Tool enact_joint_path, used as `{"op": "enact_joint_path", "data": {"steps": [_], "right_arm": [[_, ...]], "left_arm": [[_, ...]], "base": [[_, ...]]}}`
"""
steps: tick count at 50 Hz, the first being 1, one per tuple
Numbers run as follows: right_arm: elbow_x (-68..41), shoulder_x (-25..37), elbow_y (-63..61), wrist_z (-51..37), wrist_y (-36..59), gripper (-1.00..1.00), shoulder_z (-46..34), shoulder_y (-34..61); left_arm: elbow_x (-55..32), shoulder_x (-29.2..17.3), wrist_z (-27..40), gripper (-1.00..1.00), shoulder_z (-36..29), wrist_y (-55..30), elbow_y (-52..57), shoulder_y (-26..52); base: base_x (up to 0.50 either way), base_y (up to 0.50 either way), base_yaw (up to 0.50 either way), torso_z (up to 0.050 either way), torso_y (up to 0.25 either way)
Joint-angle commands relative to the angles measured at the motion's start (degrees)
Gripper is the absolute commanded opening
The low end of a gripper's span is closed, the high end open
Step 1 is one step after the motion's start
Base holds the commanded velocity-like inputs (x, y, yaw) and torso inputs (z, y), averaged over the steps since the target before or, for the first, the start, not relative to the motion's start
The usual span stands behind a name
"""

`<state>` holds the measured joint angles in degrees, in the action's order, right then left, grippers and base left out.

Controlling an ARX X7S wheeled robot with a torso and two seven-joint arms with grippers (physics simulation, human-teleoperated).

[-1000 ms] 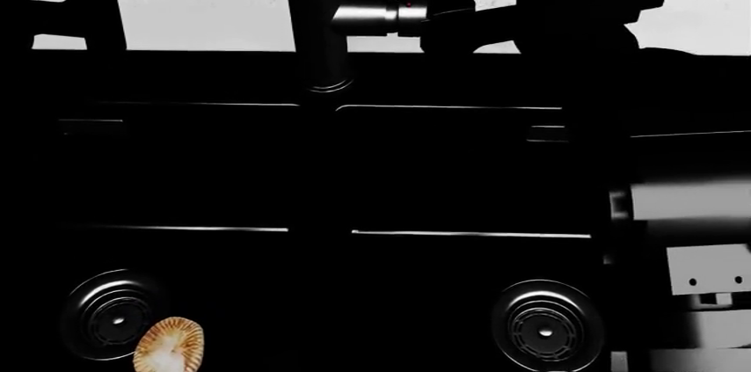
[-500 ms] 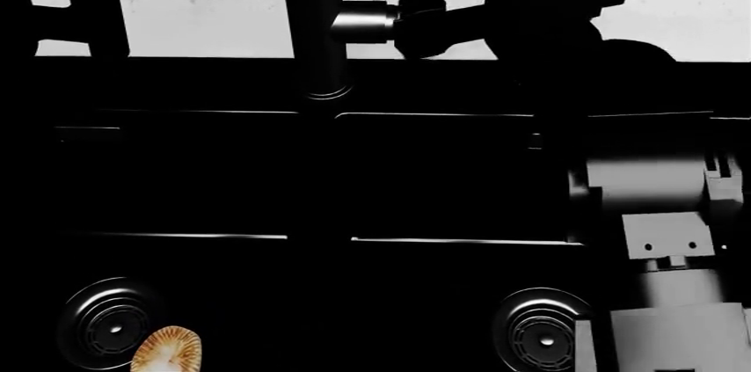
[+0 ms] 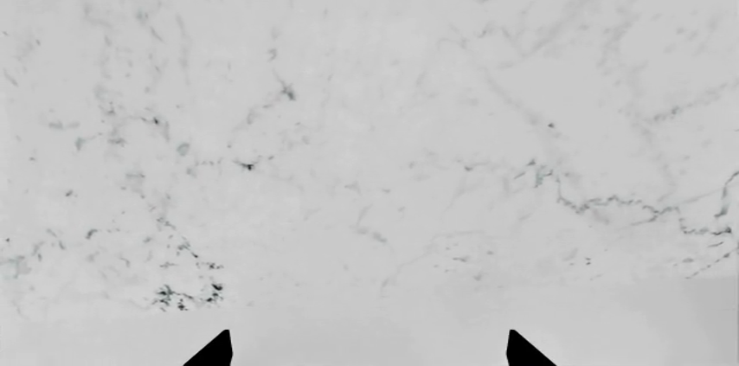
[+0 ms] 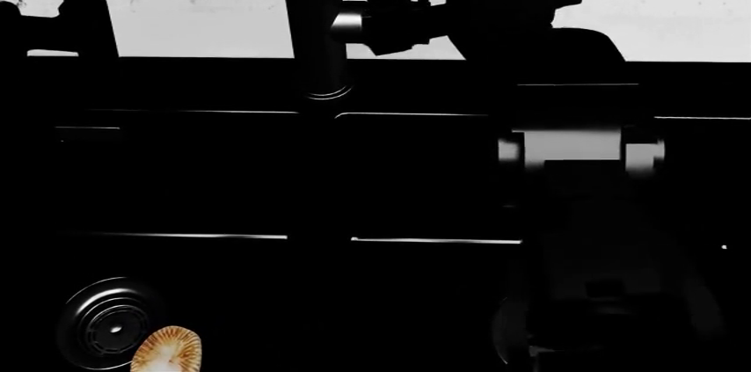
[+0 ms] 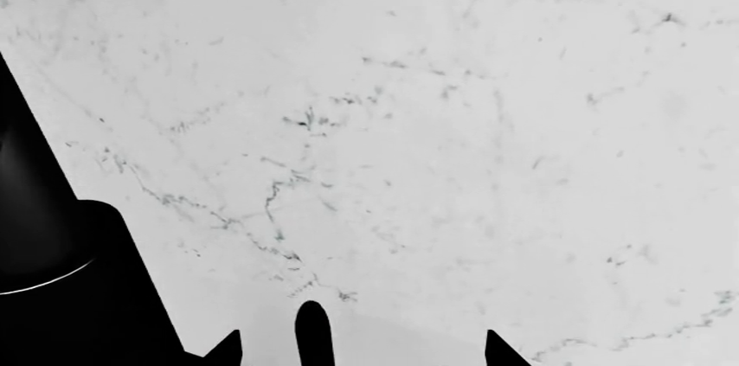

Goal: Turn on the sink faucet.

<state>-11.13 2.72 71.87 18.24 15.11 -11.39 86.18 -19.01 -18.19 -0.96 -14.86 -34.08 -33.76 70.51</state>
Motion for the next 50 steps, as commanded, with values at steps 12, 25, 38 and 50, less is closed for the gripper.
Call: {"op": "enact_joint_path", "data": {"steps": [12,25,38,50], "right_arm": [[9.27,-2.31,3.11,-4.08,0.18,1.00,12.88,0.71],[10.17,-1.98,3.11,-10.89,-3.10,1.00,16.62,-0.07],[10.56,-1.48,3.11,-11.03,-3.51,1.00,17.05,-0.07],[10.76,-0.46,3.11,-11.29,-3.81,1.00,18.08,-0.75]], "left_arm": [[-0.29,-0.15,0.24,1.00,-0.13,-0.18,0.44,-0.66],[-0.69,-0.65,0.26,1.00,0.39,0.32,0.30,-1.18],[-0.65,-0.58,0.41,1.00,0.42,1.07,-0.43,-1.06],[-0.73,-0.58,0.90,1.00,0.31,0.46,0.29,-1.09]], "base": [[0.00,0.00,0.00,0.000,0.000],[0.00,0.00,0.00,0.000,0.000],[0.00,0.00,0.00,0.000,0.000],[0.00,0.00,0.00,0.000,0.001]]}}
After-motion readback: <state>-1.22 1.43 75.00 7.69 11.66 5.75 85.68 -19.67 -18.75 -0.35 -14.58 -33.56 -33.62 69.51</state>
